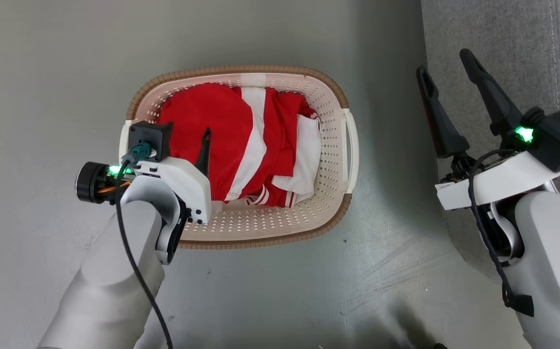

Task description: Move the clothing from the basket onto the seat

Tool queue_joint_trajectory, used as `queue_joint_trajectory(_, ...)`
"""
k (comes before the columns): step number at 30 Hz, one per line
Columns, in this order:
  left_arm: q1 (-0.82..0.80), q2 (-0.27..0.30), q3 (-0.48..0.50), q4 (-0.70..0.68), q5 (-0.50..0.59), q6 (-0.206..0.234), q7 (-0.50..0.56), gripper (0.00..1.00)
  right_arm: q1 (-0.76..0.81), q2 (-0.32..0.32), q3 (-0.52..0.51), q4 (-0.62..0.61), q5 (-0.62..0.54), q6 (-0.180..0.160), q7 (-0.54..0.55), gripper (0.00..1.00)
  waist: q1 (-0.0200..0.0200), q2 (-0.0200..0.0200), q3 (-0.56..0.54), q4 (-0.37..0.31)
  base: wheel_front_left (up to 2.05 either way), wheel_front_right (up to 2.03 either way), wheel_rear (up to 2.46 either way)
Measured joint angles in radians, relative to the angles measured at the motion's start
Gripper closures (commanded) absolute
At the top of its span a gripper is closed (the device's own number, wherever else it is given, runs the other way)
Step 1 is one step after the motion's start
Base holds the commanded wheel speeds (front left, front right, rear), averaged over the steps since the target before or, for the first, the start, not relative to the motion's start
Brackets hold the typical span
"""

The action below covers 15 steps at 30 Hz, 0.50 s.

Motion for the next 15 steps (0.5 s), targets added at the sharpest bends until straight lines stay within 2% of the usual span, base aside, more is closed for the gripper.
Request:
queue_joint_trajectory(4,-0.030,0.000,-0.018,0.017,0.022,0.026,0.018,0.00,-0.016,0.005,0.005,0.000,0.007,0.000,-0.006,0.00,-0.0001,0.0000,0.014,-0.007,0.00,0.00,0.00)
queue_joint_trajectory(15,-0.088,0.000,-0.062,0.079,0.077,0.043,0.071,0.00,-0.030,0.020,0.019,0.007,0.011,0.000,-0.006,0.00,0.0000,0.0000,0.040,-0.032,0.00,0.00,0.00)
